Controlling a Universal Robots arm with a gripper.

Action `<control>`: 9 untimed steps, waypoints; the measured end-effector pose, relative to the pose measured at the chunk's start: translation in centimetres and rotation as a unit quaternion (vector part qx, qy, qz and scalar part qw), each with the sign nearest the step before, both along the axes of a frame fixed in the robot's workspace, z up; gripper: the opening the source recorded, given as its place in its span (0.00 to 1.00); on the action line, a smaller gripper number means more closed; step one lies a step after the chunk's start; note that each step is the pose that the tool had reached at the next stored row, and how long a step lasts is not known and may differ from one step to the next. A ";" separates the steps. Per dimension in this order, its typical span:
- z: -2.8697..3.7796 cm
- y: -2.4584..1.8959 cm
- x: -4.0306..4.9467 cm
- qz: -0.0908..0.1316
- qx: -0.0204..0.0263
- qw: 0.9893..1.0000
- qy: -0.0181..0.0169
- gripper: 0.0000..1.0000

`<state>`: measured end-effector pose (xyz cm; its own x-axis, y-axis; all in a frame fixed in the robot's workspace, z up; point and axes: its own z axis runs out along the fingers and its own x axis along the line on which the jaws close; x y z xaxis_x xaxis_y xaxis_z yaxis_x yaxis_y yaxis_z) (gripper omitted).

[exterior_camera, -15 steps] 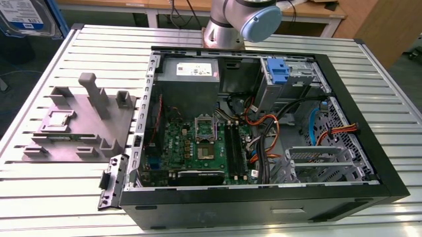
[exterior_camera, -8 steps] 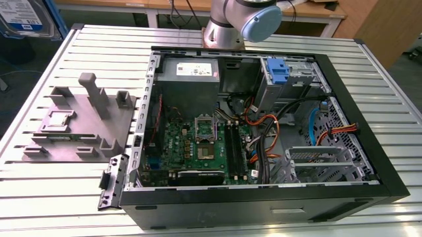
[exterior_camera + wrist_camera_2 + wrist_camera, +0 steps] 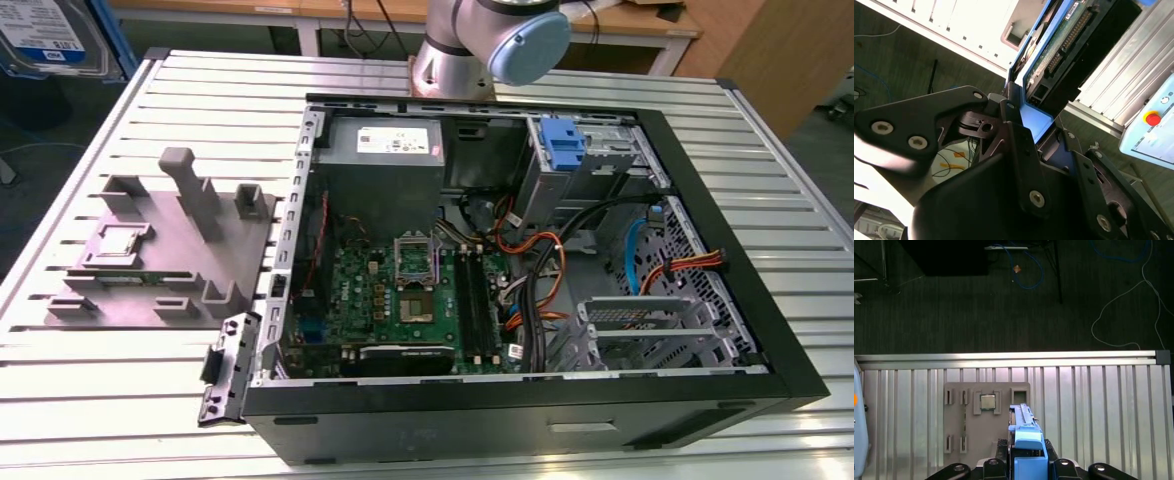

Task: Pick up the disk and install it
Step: 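Pick up the disk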

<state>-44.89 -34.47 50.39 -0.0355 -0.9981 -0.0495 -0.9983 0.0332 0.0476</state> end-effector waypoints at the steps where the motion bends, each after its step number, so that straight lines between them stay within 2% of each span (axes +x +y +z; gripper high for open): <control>1: 0.00 0.00 0.00 0.000 0.000 1.000 0.000 0.36; 9: 0.20 0.00 0.00 0.000 0.000 1.000 0.000 0.36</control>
<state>-44.90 -34.47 50.58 -0.0355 -0.9981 -0.0494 -0.9983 0.0332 0.0476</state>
